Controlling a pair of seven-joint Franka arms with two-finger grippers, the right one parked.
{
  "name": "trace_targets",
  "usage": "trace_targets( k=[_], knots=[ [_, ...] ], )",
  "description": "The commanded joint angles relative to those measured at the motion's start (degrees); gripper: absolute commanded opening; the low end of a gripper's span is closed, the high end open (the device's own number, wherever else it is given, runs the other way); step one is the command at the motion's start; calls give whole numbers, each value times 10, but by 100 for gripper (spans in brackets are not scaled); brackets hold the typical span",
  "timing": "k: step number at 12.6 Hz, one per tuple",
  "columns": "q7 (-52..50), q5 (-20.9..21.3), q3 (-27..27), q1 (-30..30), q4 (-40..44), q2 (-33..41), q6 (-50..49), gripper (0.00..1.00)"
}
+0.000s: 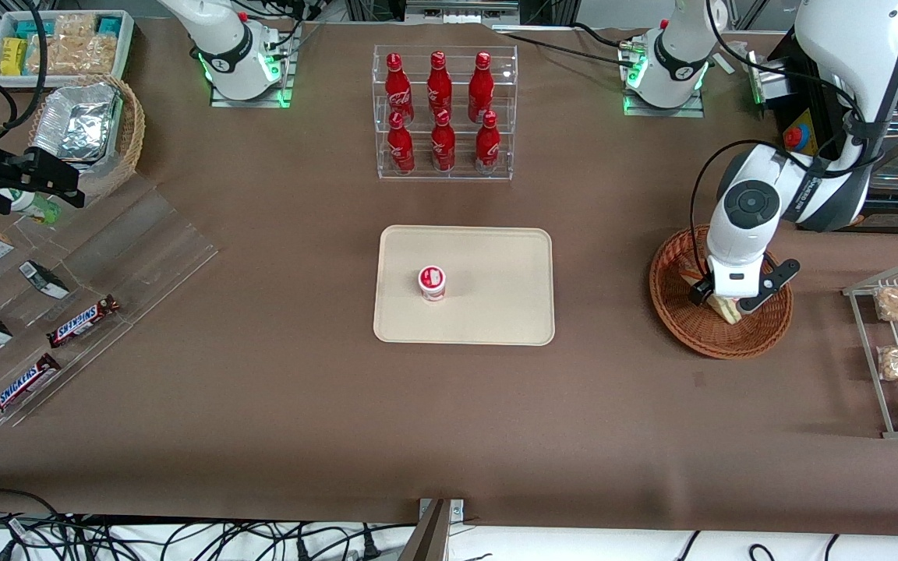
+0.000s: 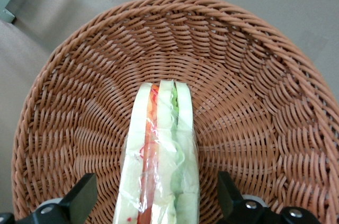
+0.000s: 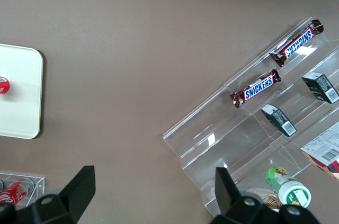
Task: Place sandwich from basket to tray
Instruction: 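Lower the left gripper and close it on the sandwich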
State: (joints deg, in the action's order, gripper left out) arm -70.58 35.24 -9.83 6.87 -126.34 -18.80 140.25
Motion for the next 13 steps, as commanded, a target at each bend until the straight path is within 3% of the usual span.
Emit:
trace_targets(
  k=[1,7,9,13],
  knots=[
    [-10,16,-1,3,-5,4,5,100],
    [-4,7,-19,3,-4,10,-20,100],
    [2,-16,-34,3,1,11,-45,100],
    [67,-18,-37,4,0,27,-74,100]
  ],
)
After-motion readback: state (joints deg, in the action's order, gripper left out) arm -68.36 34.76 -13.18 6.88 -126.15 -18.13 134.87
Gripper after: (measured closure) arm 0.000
